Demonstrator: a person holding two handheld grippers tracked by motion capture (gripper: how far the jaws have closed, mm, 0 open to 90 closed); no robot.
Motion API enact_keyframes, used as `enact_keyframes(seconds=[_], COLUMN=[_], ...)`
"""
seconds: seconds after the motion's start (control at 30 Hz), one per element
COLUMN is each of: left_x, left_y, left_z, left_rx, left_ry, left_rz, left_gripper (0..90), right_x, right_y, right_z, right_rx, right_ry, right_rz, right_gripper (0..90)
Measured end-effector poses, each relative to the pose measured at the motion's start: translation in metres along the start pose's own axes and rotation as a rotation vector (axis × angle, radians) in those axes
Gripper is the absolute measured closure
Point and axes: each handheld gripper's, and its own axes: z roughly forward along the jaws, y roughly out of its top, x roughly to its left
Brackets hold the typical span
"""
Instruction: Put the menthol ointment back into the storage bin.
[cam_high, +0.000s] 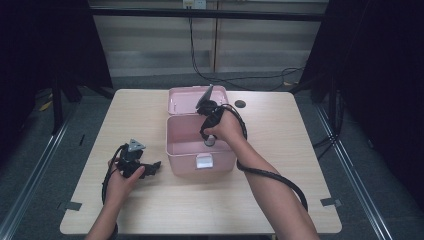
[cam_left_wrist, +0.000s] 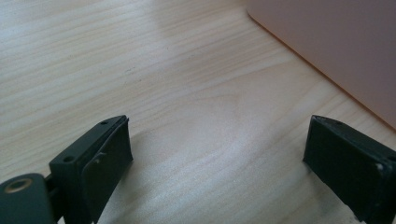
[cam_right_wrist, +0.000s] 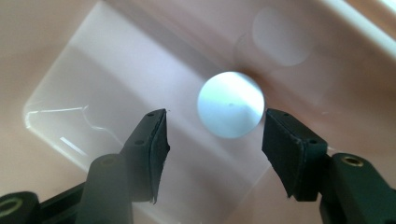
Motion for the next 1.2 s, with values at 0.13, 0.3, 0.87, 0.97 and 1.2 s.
enact_keyframes(seconds=[0.13,0.3,0.87,0.97,1.2], left_x=[0.0,0.0,0.0,0.0,-0.001], left_y=[0.0,0.0,0.0,0.0,0.0], left_z=[0.0,0.0,0.0,0.0,0.0], left_rx=[0.002,0.0,0.001,0.002,0.0], left_ry=[-0.001,0.0,0.003,0.003,0.003], left_rz=[0.002,0.0,0.0,0.001,-0.003], left_gripper=[7.0,7.0,7.0,6.9,6.9], right_x=[0.0,-0.003,0.002,0.005,0.013], right_y=[-0.003,-0.008,-0.024,-0.026,-0.028], right_z=[-0.007,-0.016,-0.044,-0.048,-0.055], right_rx=[-0.011,-0.018,-0.06,-0.065,-0.077], right_ry=[0.012,0.021,0.058,0.065,0.084], right_rz=[-0.007,-0.016,-0.102,-0.123,-0.155], right_gripper=[41.0,42.1,46.6,46.8,48.3])
